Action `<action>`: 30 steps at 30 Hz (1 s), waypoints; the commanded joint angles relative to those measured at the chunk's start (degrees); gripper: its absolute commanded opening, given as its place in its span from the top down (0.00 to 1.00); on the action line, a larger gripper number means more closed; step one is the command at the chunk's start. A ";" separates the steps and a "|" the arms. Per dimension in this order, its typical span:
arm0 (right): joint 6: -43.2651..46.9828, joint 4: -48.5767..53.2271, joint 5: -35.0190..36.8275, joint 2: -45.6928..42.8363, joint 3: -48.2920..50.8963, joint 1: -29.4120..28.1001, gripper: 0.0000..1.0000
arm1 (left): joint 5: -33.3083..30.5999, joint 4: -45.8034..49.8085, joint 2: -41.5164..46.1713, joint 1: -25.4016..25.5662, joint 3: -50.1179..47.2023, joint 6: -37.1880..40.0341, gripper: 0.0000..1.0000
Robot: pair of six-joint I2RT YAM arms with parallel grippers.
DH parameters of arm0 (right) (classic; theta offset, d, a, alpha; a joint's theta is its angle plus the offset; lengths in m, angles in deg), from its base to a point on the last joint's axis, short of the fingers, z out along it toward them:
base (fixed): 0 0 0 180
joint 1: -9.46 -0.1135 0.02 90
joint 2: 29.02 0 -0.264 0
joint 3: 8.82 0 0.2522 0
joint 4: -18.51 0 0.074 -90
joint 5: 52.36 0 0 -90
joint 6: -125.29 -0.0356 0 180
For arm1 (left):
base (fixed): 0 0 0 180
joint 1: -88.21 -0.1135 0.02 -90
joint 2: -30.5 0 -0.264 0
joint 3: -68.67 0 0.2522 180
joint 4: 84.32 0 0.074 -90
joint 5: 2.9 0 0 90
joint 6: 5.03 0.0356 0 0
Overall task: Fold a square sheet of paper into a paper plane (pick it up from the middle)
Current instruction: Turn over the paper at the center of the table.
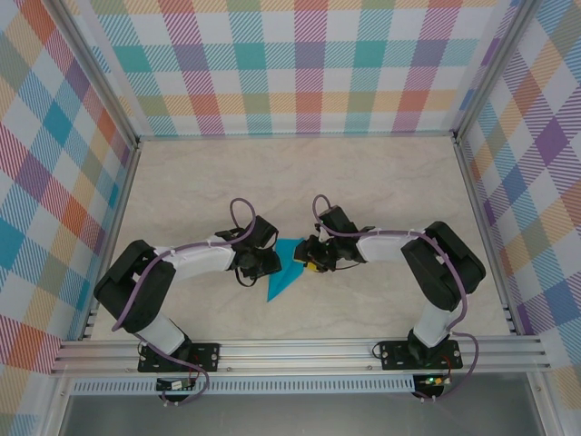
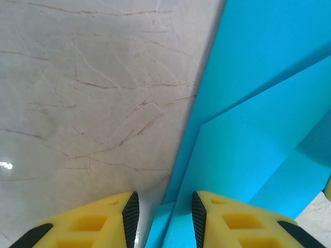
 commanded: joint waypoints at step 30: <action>0.96 -14.81 -2.07 6.65 -2.15 -1.08 0.61 | -3.58 -0.78 6.08 -0.35 -4.78 -4.40 0.67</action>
